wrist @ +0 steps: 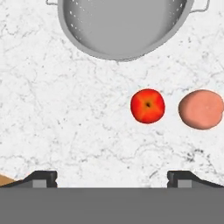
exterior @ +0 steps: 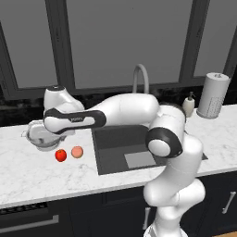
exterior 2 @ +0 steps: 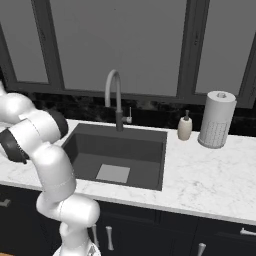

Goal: Put the colander in the sink, put the apple, peach in the colander, and turn on the sink faucet and pour water over the colander.

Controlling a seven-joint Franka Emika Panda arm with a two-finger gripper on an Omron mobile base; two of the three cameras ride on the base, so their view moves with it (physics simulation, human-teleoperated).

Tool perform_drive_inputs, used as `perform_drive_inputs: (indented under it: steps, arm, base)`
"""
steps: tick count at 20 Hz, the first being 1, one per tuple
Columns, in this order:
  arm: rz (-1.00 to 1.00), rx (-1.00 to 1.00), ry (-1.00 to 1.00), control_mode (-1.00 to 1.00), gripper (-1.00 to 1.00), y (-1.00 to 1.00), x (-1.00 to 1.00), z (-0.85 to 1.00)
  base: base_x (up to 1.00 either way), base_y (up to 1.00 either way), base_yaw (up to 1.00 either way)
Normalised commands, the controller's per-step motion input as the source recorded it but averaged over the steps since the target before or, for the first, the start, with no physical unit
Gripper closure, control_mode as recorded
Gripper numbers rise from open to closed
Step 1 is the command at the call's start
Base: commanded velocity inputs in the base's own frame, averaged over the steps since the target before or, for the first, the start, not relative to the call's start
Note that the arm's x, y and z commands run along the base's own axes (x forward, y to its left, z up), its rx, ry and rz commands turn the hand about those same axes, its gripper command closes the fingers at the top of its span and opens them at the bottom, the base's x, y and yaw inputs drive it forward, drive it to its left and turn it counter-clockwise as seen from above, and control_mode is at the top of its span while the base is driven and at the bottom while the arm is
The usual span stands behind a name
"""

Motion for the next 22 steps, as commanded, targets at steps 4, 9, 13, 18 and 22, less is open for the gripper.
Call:
perform_drive_inputs:
  steps: [4, 9, 13, 18, 22]
  arm:
    - [0.18, -0.04, -0.06, -1.00, -1.00, 0.40, 0.19, -0.04]
    - [0.13, -0.10, -0.01, -1.00, -1.00, 0.31, 0.23, -0.08]
    - [0.03, -0.11, 0.00, -1.00, -1.00, 0.08, 0.31, -0.15]
    - [0.01, -0.10, -0.01, -1.00, -1.00, 0.00, 0.30, -0.21]
    - [0.04, -0.10, -0.06, -1.00, -1.00, 0.00, 0.28, -0.31]
  base:
    - [0.00, 0.00, 0.00]
    - [0.00, 0.00, 0.00]
    - [0.00, 0.00, 0.00]
    - [0.00, 0.00, 0.00]
    - [0.00, 0.00, 0.00]
